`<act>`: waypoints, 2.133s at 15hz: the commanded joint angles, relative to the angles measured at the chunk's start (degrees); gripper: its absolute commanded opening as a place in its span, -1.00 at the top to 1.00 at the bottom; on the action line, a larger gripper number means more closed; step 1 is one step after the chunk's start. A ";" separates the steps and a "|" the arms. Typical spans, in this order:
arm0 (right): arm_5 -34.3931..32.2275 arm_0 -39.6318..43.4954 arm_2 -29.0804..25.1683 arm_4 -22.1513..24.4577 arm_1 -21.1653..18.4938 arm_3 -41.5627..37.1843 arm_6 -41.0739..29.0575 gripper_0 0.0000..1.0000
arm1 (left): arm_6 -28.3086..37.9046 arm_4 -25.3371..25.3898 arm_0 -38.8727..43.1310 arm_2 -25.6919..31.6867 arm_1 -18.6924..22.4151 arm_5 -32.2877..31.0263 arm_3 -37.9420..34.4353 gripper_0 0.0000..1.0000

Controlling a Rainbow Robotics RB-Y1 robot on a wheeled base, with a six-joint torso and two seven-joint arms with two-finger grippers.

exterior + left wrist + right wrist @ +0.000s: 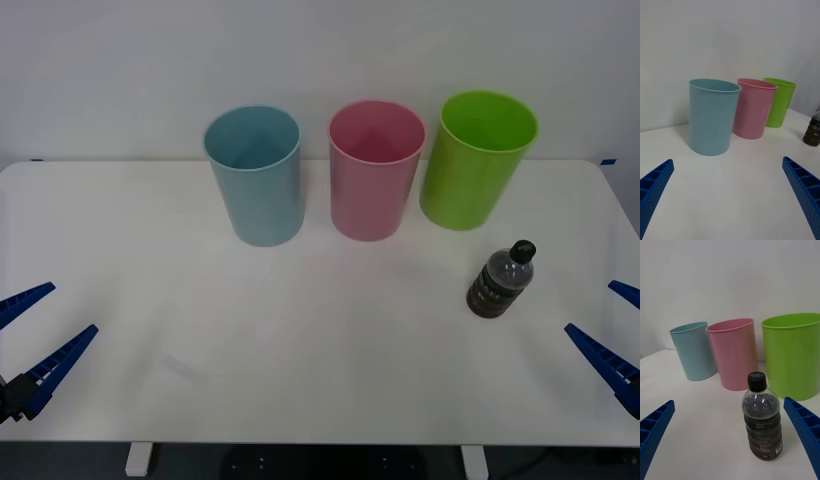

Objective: Grasp the object on the table and drop it into the matching bin: aluminum can to the light blue bin, PET bottle to the pink bin.

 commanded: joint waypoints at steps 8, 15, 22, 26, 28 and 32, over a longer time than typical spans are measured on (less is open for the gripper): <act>5.84 1.89 2.49 -0.51 -2.31 0.61 1.59 -1.00 | 0.00 0.00 0.00 0.00 0.00 0.00 0.00 -1.00; 9.09 0.22 5.30 0.20 -2.93 6.67 11.70 -1.00 | 0.00 0.00 0.00 0.00 0.00 0.00 0.00 -1.00; 10.59 -3.83 9.52 0.28 -2.75 13.61 16.00 -1.00 | 0.00 0.00 0.00 0.00 0.00 0.00 0.00 -1.00; 12.26 -6.11 11.63 0.20 -2.40 16.43 18.11 -1.00 | 0.00 0.00 0.00 0.00 0.00 0.00 0.00 -1.00; 14.28 -6.46 12.86 0.20 -2.05 16.43 19.08 -1.00 | 0.00 0.00 0.00 0.00 0.00 0.00 0.00 -1.00; 17.97 -7.87 14.97 0.20 -0.29 16.51 20.93 -1.00 | 0.00 0.00 0.00 0.00 0.00 0.00 0.00 -1.00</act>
